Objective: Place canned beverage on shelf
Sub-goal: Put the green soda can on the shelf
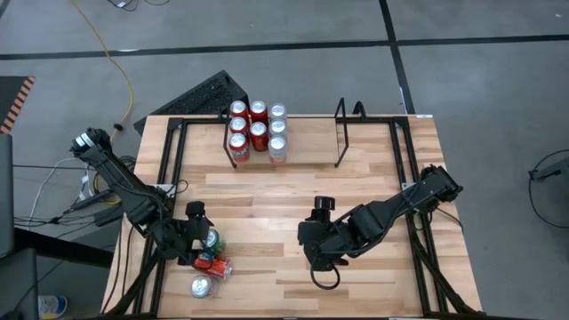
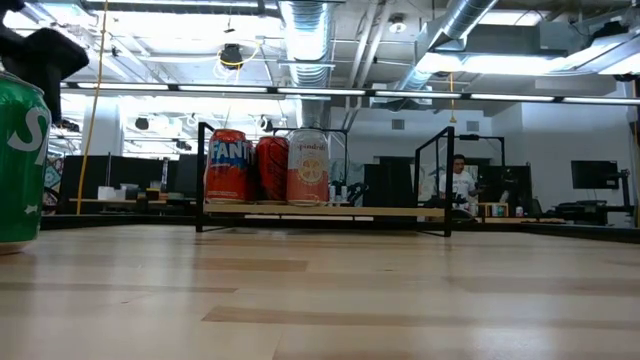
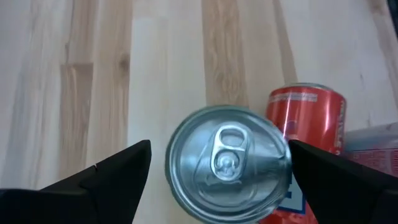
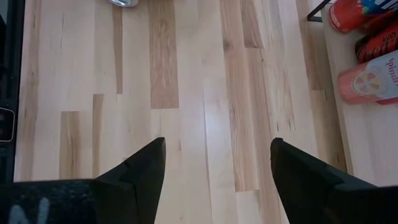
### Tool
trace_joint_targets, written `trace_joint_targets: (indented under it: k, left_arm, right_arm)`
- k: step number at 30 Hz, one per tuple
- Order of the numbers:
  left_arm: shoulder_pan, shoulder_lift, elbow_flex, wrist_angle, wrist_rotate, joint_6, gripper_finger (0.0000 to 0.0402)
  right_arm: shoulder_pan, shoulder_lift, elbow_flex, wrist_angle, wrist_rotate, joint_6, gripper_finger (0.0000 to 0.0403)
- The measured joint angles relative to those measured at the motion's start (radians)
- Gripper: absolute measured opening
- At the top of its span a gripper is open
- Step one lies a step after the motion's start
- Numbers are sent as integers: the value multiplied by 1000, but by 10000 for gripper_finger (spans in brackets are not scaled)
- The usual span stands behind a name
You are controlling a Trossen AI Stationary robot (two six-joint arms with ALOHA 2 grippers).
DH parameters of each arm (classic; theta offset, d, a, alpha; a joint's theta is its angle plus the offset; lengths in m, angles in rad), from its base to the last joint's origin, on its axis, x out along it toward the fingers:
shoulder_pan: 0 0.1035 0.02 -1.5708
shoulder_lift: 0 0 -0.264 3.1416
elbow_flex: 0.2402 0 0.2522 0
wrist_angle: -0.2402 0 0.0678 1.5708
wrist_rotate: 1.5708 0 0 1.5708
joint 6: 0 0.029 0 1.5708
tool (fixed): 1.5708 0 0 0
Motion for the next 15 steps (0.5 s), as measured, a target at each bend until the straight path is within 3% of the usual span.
trace_joint_targets:
  k: [5,12,15]
  left_arm:
    - [1,1,-35,-10,2,-65,350]
    - [1,1,-35,21,-29,-70,286]
    - [1,1,-36,46,-60,-41,286]
  right_arm:
    - [0,0,0,0,0,0,265]
    - [0,0,0,3,8,0,265]
    - [0,0,0,9,51,-8,265]
